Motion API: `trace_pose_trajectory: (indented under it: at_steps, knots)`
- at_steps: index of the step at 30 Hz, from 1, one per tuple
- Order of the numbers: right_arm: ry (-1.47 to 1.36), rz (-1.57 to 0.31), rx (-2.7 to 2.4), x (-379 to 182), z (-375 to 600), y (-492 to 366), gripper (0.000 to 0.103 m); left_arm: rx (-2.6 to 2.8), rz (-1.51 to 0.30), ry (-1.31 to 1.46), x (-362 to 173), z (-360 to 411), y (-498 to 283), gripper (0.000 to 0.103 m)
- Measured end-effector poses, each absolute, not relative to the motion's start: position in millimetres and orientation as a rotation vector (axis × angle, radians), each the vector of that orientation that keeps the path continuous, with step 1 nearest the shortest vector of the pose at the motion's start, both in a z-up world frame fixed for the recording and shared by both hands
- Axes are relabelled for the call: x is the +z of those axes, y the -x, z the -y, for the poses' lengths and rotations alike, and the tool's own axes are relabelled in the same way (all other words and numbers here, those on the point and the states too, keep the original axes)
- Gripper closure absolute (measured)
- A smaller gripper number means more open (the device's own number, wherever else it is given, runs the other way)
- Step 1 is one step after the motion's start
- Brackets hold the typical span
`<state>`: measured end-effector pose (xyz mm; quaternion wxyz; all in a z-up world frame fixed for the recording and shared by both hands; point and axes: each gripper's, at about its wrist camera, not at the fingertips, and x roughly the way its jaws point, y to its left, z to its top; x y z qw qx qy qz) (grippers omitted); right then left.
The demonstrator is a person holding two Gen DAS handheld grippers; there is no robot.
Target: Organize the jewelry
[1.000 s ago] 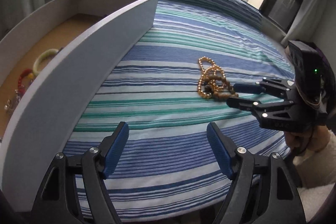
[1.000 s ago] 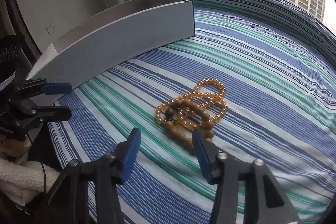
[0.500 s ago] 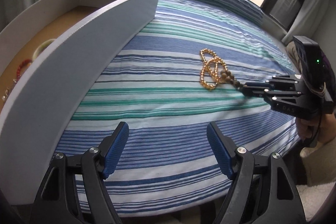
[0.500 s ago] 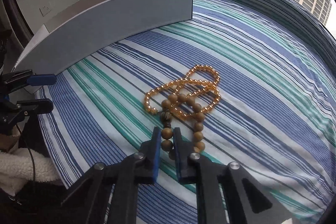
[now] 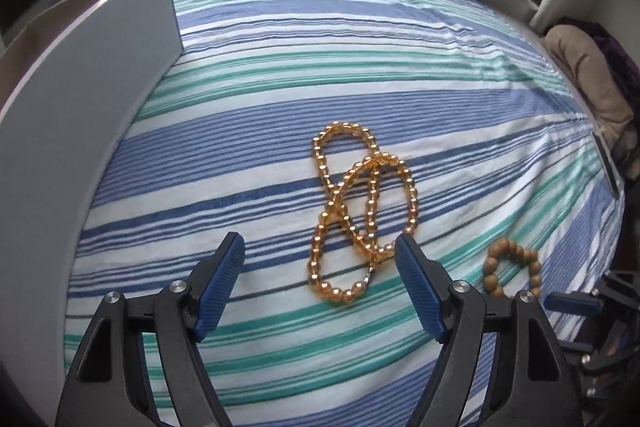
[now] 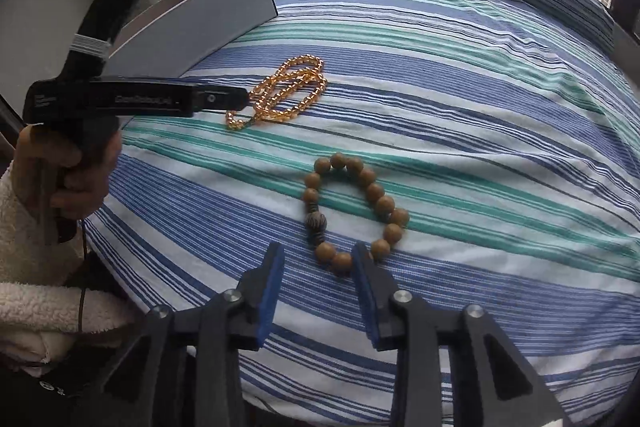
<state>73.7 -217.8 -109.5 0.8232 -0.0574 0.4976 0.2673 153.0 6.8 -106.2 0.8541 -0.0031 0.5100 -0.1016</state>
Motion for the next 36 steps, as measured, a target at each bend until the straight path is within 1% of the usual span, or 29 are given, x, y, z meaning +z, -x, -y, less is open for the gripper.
trace_pose_trajectory:
  at_steps: [3,4,5,6,7,9,12,13,18,21,26,33,34,35,36]
  knots:
    - [0.072,-1.033,0.578,-103.1,222.2,-62.7,0.068,-0.216,-1.048,-0.04,-112.3,3.9,-156.4,0.021]
    - [0.054,-1.024,0.576,-100.6,226.0,-59.9,0.068,-0.227,-1.041,-0.059,-112.9,7.1,-155.0,0.021]
    - [0.039,-1.016,0.57,-98.3,230.2,-57.8,0.068,-0.253,-1.026,-0.063,-112.0,8.9,-152.7,0.025]
    - [0.025,-1.01,0.56,-96.6,234.8,-56.2,0.068,-0.296,-1.013,-0.05,-110.3,9.8,-150.9,0.048]
    - [0.014,-1.006,0.548,-95.6,238.8,-55.8,0.068,-0.326,-1.017,-0.047,-110.1,10.4,-150.4,0.085]
    - [-0.003,-0.997,0.521,-93.7,246.4,-55.0,0.068,-0.334,-1.023,-0.067,-107.8,11.1,-148.9,0.091]
    - [-0.044,-0.989,0.499,-90.8,256.9,-55.7,0.068,-0.336,-1.043,0.037,-103.4,-4.3,-146.3,0.092]
    - [-0.055,-0.984,0.493,-88.8,260.4,-55.2,0.068,-0.34,-1.038,0.075,-99.1,-10.8,-142.8,0.099]
    - [-0.072,-0.967,0.48,-81.9,266.5,-59.7,0.068,-0.366,-0.977,0.236,-65.6,-47.4,-117.8,0.099]
    - [-0.031,-0.972,0.498,-79.5,257.8,-64.4,0.068,-0.37,-0.952,0.312,-48.2,-64.3,-107.2,0.099]
    - [0.112,-1.006,0.599,-93.0,215.2,-71.8,0.068,-0.366,-0.928,0.34,-31.5,-71.5,-94.5,0.099]
    - [0.254,-1.036,0.589,-120.4,178.0,-95.9,0.068,-0.341,-0.921,0.359,-27.6,-81.0,-85.1,0.099]
    - [0.26,-1.062,0.583,-124.2,176.4,-97.6,0.073,-0.339,-0.92,0.369,-25.8,-83.9,-83.5,0.099]
    - [0.258,-1.08,0.58,-125.7,176.6,-98.6,0.089,-0.34,-0.916,0.381,-23.1,-88.8,-81.2,0.099]
    - [0.245,-1.082,0.58,-123.9,178.2,-97.9,0.089,-0.34,-0.911,0.392,-19.5,-91.5,-79.7,0.099]
